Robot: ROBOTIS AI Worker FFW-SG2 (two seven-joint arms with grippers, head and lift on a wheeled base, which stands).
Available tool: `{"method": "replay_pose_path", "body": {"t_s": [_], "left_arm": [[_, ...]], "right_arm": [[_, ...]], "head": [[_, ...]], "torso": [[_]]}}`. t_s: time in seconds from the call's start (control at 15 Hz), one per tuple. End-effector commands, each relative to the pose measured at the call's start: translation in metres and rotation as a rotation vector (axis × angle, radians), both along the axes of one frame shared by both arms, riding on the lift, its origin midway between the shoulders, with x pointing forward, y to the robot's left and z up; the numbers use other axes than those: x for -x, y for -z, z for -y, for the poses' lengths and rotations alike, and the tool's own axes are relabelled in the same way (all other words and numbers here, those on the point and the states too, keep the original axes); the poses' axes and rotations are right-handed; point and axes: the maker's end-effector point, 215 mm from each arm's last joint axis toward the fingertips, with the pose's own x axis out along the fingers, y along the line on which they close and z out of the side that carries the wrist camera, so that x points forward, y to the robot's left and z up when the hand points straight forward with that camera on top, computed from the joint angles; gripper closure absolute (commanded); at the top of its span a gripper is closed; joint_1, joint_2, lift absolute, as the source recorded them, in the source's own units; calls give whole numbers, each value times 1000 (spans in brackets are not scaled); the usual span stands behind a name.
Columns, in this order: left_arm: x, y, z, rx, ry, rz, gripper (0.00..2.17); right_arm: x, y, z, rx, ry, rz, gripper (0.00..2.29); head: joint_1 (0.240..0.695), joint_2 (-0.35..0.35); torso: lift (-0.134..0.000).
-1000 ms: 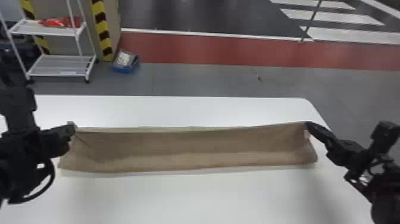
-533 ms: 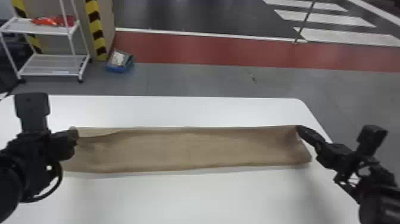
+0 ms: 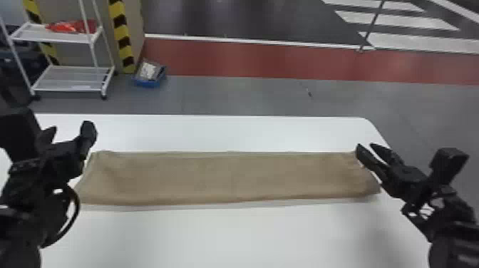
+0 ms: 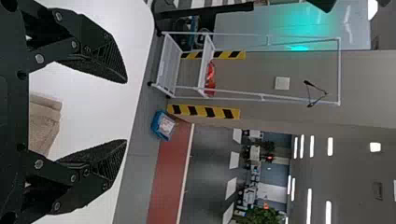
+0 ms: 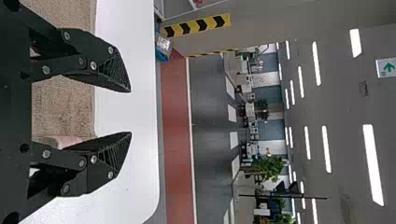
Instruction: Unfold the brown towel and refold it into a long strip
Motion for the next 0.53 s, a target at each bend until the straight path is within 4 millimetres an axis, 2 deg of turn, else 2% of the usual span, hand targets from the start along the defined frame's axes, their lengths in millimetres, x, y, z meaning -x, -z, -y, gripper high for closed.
{"method": "replay_pose_path", "body": {"t_s": [0.0,0.13,0.2,0.33,0.47], "left_arm": [[13,7,-15,-13,-23,2,33],[24,20,-25,-22,-5,-23,39],[29,26,-30,-24,18,-34,43],[31,27,-37,-1,75,-32,39],[29,32,-41,48,121,-44,46]], "right_arm": [[6,-7,0,17,-3,44,49],[18,-4,10,5,8,37,60],[23,-2,17,0,1,24,144],[33,7,26,-37,-11,-5,194],[42,6,29,-73,-37,-3,194]], "head": [[695,-124],[695,-115],[695,-111],[695,-116],[695,-121]], "torso": [[-125],[-125],[-125],[-125],[-125]]}}
